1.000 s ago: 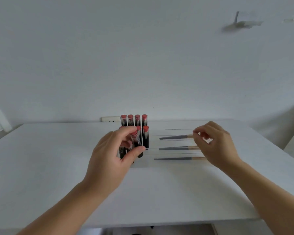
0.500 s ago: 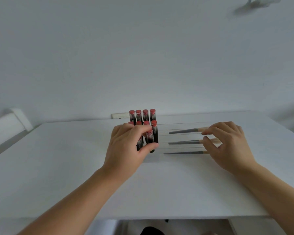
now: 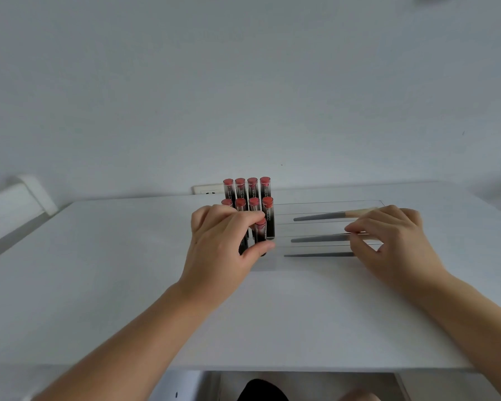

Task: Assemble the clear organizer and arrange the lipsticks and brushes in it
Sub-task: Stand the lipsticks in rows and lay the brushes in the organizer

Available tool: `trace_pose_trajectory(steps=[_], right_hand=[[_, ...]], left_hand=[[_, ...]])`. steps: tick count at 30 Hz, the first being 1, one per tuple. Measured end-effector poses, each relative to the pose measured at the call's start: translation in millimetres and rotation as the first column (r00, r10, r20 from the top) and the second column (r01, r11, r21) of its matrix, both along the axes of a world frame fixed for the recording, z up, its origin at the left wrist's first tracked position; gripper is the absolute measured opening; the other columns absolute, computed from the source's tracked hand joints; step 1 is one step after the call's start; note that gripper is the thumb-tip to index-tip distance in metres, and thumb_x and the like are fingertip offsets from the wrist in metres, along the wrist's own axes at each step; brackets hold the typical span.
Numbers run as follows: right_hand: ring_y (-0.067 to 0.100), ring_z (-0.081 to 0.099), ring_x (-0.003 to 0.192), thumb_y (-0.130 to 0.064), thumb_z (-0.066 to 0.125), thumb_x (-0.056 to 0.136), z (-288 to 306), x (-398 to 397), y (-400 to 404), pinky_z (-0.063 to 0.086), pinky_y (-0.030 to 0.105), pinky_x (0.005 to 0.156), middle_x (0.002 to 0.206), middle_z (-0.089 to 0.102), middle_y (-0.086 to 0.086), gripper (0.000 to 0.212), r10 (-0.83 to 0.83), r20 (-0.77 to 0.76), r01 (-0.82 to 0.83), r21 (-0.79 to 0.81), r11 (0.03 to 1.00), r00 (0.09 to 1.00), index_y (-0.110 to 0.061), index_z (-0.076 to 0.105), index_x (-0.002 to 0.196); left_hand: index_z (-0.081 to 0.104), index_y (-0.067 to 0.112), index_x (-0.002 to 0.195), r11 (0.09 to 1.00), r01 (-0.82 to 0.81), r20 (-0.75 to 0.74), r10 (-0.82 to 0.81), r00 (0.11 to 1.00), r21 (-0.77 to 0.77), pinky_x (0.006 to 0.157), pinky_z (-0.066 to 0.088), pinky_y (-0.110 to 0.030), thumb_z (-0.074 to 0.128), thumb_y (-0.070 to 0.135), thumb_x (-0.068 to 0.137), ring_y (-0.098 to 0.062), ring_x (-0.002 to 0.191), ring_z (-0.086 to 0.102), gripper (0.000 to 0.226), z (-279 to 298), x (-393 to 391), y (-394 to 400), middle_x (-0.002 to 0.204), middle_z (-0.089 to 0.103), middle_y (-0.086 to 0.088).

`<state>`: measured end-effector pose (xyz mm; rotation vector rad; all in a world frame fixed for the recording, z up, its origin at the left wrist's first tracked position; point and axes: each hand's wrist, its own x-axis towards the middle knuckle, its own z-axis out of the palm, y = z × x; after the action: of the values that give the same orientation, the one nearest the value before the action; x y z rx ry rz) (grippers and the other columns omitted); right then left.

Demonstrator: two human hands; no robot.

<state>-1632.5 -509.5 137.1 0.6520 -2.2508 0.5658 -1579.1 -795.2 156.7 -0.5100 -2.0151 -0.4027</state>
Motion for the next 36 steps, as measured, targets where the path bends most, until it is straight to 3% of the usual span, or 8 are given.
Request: trace_pose_trajectory(steps=[3,8,13,23,30,36], right_hand=[[0.018,0.058,0.087,-0.019,0.064,0.082,-0.1,0.2,-0.3,0.028,0.031,0.089,0.080,0.070,-0.011,0.012,0.006,0.008,-0.006,-0.006,1.000,1.000,-0.018,0.076,0.084],[0.019,0.059,0.087,-0.020,0.063,0.082,-0.1,0.6,-0.5,0.028,0.032,0.086,0.080,0.070,-0.011,0.013,-0.003,0.021,0.003,-0.008,1.000,1.000,-0.017,0.076,0.083],[0.019,0.058,0.087,-0.021,0.064,0.082,0.5,1.5,-0.2,0.029,0.032,0.086,0.079,0.069,-0.011,0.013,-0.001,0.034,0.002,-0.011,1.000,0.999,-0.018,0.076,0.084],[0.022,0.059,0.086,-0.018,0.064,0.083,1.3,2.2,-0.7,0.029,0.033,0.082,0.080,0.070,-0.009,0.012,0.002,0.048,-0.002,0.006,1.000,0.999,-0.017,0.076,0.083],[0.023,0.060,0.087,-0.011,0.071,0.084,2.2,3.7,-1.1,0.028,0.032,0.083,0.080,0.070,-0.008,0.007,0.002,0.056,-0.003,0.015,1.000,0.998,-0.016,0.076,0.084],[0.025,0.061,0.087,0.002,0.079,0.078,2.7,5.3,-1.6,0.030,0.034,0.083,0.079,0.070,-0.006,0.018,0.007,0.086,-0.008,0.019,1.000,0.996,-0.015,0.076,0.083]], left_hand=[[0.070,0.013,0.102,1.000,-0.003,-0.008,0.003,1.000,0.001,0.089,0.034,-0.037,0.084,0.037,0.069,-0.002,0.115,0.032,0.043,0.5,-1.8,-0.6,0.098,0.050,0.016],[0.072,0.012,0.101,0.999,-0.042,0.019,0.042,0.999,-0.017,0.091,0.031,-0.036,0.085,0.037,0.069,-0.012,0.101,0.046,0.043,-0.4,-3.8,-1.3,0.089,0.065,0.003],[0.073,0.011,0.099,0.998,-0.054,0.027,0.054,0.998,-0.014,0.090,0.030,-0.037,0.086,0.038,0.067,-0.013,0.102,0.046,0.043,-0.7,-3.9,-1.3,0.088,0.065,0.002],[0.073,0.016,0.100,1.000,-0.026,0.102,0.026,0.994,-0.010,0.093,0.028,-0.034,0.086,0.039,0.068,-0.012,0.100,0.048,0.041,-2.1,-2.1,-3.1,0.091,0.060,0.009],[0.076,0.020,0.100,0.998,-0.045,0.154,0.051,0.987,-0.041,0.093,0.024,-0.031,0.082,0.042,0.072,-0.022,0.101,0.057,0.036,-1.2,-2.5,-6.9,0.099,0.071,0.009],[0.077,0.022,0.099,0.999,-0.038,0.159,0.040,0.987,-0.018,0.092,0.023,-0.032,0.082,0.042,0.072,-0.016,0.102,0.054,0.034,-0.1,-3.6,-7.1,0.096,0.072,0.014]])
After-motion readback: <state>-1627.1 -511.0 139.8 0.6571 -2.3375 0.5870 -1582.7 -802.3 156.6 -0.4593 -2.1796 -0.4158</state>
